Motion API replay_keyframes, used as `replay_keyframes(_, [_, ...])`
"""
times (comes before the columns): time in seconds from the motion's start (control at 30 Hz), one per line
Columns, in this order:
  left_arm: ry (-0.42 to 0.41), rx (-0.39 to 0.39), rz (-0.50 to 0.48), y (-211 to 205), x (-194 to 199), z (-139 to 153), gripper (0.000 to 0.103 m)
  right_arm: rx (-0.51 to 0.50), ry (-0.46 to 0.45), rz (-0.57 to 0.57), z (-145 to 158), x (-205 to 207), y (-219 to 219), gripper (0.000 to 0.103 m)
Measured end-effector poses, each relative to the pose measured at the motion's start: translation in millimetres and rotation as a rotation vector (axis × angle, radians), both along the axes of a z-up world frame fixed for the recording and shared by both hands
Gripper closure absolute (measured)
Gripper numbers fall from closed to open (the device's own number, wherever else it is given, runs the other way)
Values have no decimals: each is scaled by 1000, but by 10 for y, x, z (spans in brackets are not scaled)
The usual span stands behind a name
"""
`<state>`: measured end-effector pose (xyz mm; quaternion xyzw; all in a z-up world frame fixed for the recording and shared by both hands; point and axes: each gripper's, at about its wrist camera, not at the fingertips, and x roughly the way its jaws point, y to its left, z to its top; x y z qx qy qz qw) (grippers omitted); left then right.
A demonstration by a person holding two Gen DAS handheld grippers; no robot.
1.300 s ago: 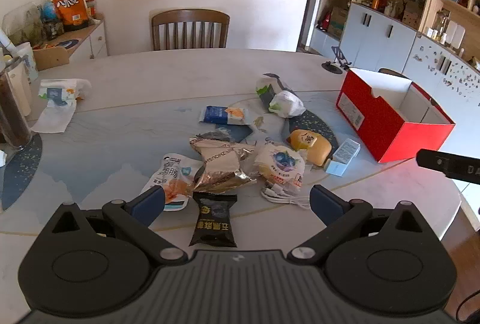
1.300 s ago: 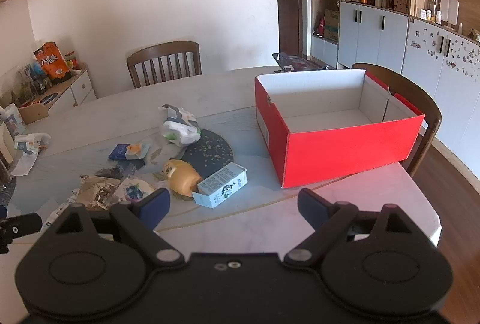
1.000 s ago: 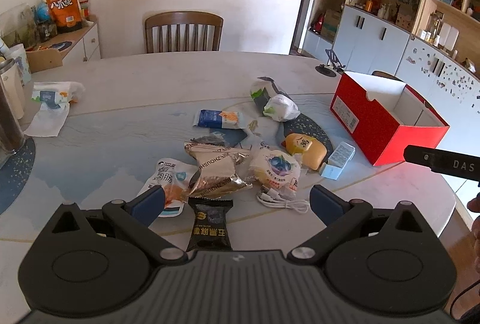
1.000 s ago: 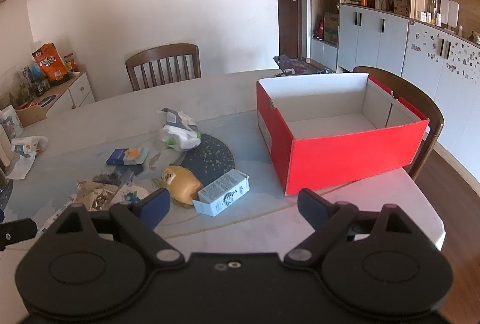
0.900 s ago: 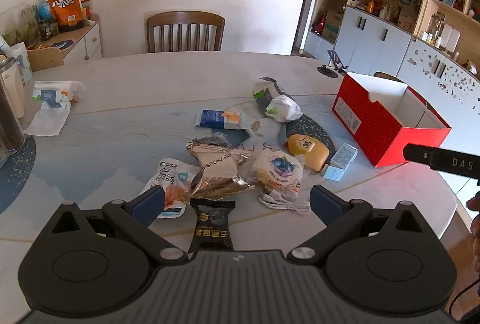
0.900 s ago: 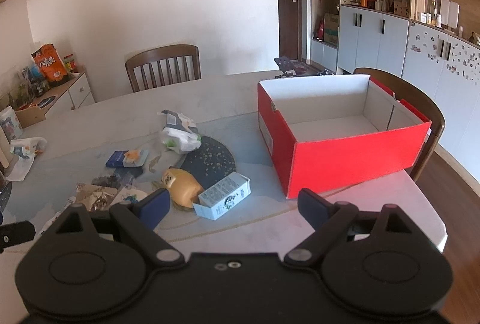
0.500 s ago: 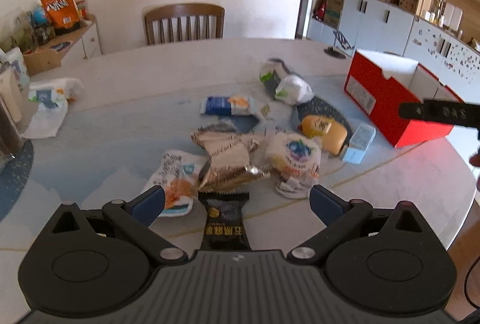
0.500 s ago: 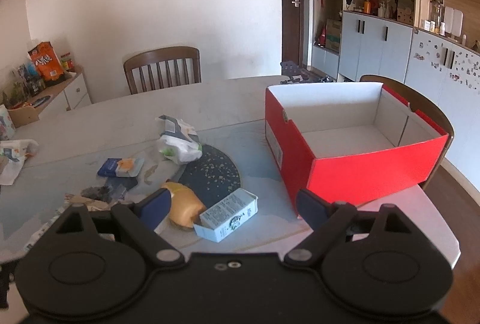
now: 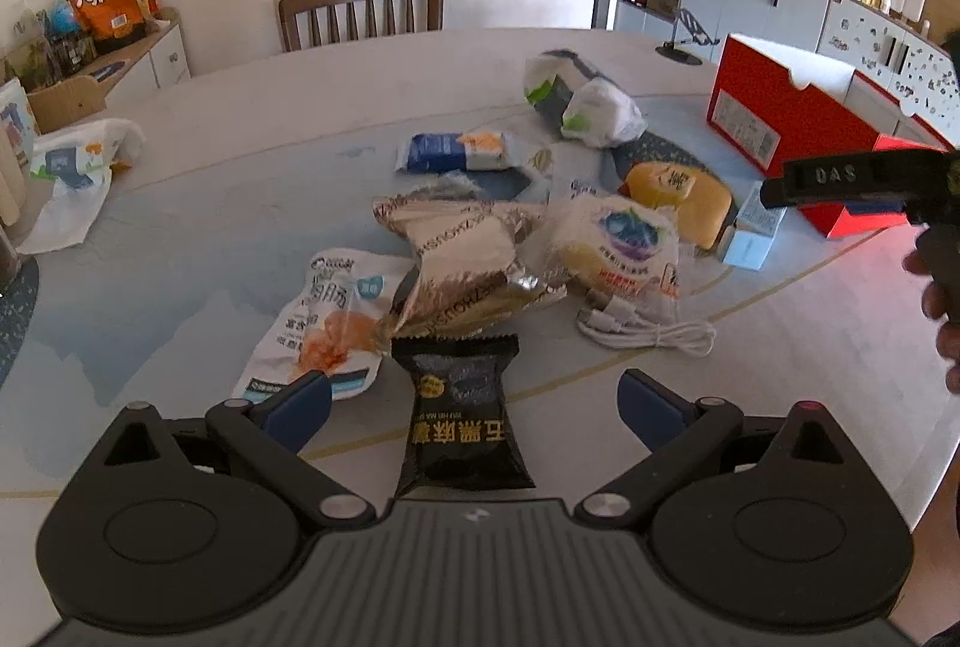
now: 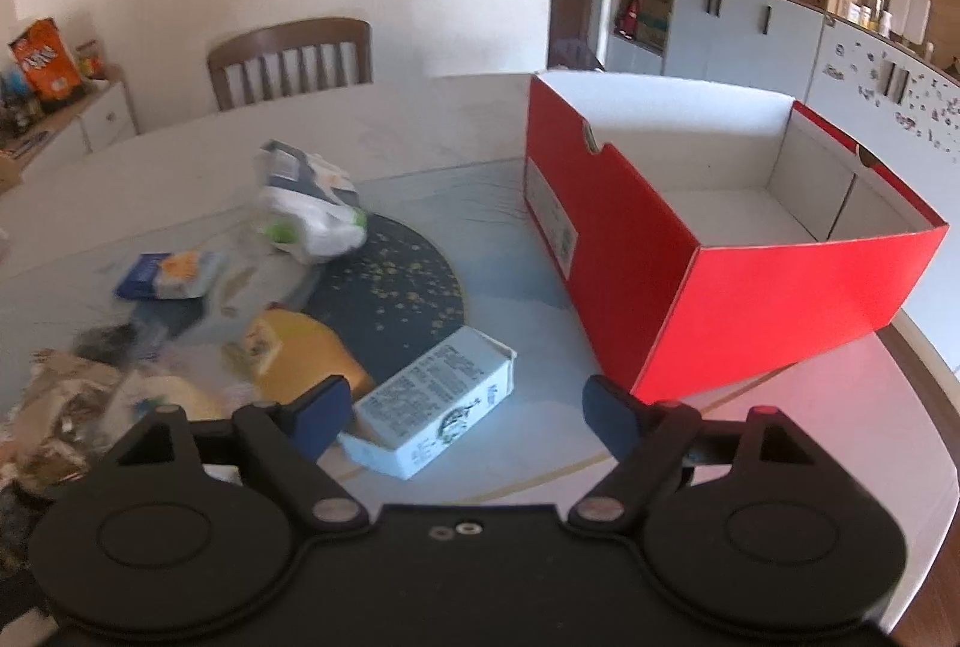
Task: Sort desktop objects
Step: 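Grasp the white milk carton with the right tool while the left tool grasps the black snack packet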
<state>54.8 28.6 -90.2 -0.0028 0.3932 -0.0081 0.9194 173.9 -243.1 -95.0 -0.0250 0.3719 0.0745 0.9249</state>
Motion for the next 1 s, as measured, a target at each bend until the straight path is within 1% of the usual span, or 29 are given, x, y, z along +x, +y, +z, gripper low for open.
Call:
replay_keyframes(0.1, [15,4,-7,0,17,-59,5,-4,12,-24,-58,107,5,22])
replay_keyframes(0.23, [28,14,-10,0,58,-111,10,35,57,-72,-142,308,1,28])
replay_keyframes(0.33, [36,21,-7,4,86,-145,11,58,82,-103,-185,407,7,29])
replay_keyframes(0.4, [41,23,-12,0,98,-162,16,53,100,-112,-206,457,37,30])
replay_keyframes(0.5, [54,30,-19,-4,127,-198,25,49,125,-123,-251,501,75,30])
replay_keyframes(0.53, [62,29,-21,0,139,-216,30,48,137,-125,-272,514,89,32])
replay_keyframes(0.57, [70,29,-21,4,150,-233,33,46,146,-123,-293,524,102,33])
replay_keyframes(0.6, [74,32,-20,6,155,-245,33,43,150,-120,-304,527,106,36])
replay_keyframes(0.67, [77,33,-24,9,164,-259,36,39,154,-113,-316,524,123,37])
replay_keyframes(0.8, [79,36,-35,3,181,-269,39,41,165,-105,-317,524,134,42])
replay_keyframes(0.87, [78,34,-43,-5,189,-265,44,39,166,-103,-314,527,142,44])
replay_keyframes(0.93, [77,39,-51,-20,194,-262,46,41,179,-96,-324,537,145,49])
replay_keyframes(1.0, [76,37,-58,-28,196,-261,50,42,183,-96,-334,531,143,49])
